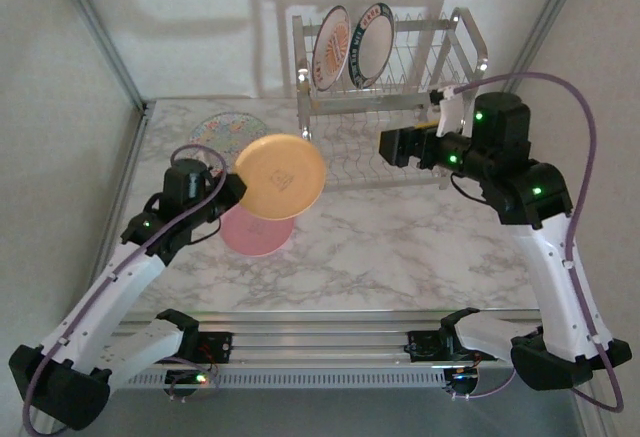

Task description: Unload the plates from the dish rack

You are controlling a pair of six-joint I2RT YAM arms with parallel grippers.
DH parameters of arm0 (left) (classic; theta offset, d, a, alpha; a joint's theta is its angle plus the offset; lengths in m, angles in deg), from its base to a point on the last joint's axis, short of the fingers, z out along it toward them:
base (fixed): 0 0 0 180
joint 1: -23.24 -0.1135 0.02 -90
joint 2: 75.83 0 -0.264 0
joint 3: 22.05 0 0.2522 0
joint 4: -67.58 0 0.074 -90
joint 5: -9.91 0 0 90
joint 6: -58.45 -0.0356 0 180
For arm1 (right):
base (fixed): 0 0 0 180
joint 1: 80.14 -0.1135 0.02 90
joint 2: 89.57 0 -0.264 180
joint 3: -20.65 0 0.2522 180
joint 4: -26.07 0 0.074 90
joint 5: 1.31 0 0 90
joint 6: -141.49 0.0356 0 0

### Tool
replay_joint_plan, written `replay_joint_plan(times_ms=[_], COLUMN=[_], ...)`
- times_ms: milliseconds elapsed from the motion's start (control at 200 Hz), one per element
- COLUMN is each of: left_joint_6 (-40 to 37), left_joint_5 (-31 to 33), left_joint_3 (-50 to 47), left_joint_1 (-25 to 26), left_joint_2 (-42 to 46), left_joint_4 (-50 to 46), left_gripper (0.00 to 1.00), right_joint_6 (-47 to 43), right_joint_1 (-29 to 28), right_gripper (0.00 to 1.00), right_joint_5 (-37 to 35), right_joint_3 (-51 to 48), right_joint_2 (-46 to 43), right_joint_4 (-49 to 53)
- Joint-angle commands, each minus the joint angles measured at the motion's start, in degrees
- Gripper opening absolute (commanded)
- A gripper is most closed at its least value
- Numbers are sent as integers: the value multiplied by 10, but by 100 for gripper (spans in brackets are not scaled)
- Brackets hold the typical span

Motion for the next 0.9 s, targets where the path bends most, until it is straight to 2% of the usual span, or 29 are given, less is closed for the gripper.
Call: replay_joint_plan(times_ms=[0, 165, 305, 481, 666, 896], left_joint_6=[44, 71, 82, 89, 49, 29], left_joint_5=[46, 55, 57, 38, 46, 41], left_joint_3=[-47, -119, -167, -203, -199, -226], left_joint_1=[-17, -51, -80, -111, -112, -112], left_joint_2=[14, 4, -15, -58, -98, -88], left_joint_4=[5, 46, 88, 155, 156, 164], left_gripper=[0, 0, 0, 0, 0, 0], right_joint_6=[1, -18, -2, 7, -1, 3], right_joint_1=[-25, -105, -143, -159, -160, -160], right_gripper=[94, 94, 94, 94, 94, 94], right_joint_5=[35, -2, -8, -9, -13, -15], right_joint_3=[-43, -106, -163, -169, -161, -164], right_joint_2=[-7, -17, -38, -28, -17, -11], right_joint_4=[13, -9, -65, -83, -83, -91])
